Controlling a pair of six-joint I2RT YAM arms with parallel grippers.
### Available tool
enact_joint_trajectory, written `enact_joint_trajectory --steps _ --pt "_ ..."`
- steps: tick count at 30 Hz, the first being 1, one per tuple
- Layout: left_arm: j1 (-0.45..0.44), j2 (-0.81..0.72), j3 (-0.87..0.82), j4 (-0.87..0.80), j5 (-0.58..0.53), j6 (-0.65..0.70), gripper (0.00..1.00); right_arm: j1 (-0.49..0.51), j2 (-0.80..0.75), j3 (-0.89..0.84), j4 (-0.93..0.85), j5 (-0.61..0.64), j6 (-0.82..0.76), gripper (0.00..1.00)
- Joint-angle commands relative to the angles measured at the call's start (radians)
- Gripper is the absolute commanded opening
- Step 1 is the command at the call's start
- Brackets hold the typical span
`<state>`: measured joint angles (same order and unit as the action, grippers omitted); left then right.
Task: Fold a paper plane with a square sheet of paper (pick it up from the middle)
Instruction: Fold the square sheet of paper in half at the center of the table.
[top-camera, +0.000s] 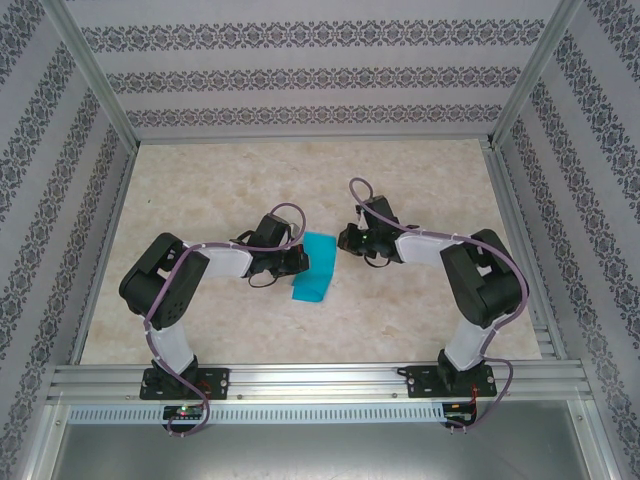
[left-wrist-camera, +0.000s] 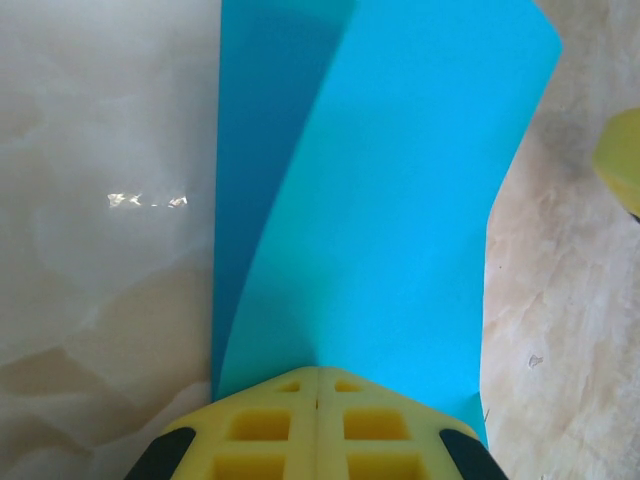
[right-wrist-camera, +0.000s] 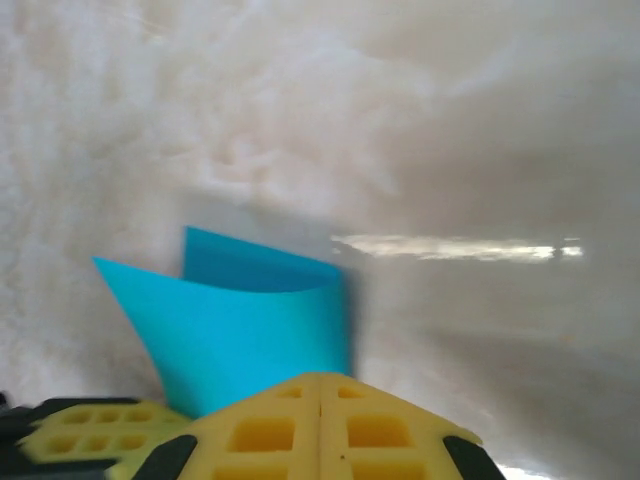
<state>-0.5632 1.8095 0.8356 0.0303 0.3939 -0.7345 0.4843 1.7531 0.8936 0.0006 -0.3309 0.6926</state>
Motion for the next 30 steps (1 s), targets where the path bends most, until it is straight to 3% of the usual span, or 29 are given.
enact_joint_trajectory --steps 1,9,19,30 --pt "-0.007 0.092 -0.076 -0.223 -0.118 0.019 0.00 0.065 0.006 0.037 0.026 -0.052 -0.028 0.00" --pt "-0.007 0.092 -0.079 -0.225 -0.116 0.018 0.00 0.086 0.154 0.118 0.022 -0.068 -0.008 0.00" --pt "-0.009 0.077 -0.087 -0.228 -0.116 0.030 0.00 -0.031 0.246 0.180 -0.056 -0.012 -0.034 0.00" --pt "-0.009 0.079 -0.094 -0.211 -0.111 0.027 0.00 -0.109 0.169 0.186 -0.048 -0.012 -0.040 0.00"
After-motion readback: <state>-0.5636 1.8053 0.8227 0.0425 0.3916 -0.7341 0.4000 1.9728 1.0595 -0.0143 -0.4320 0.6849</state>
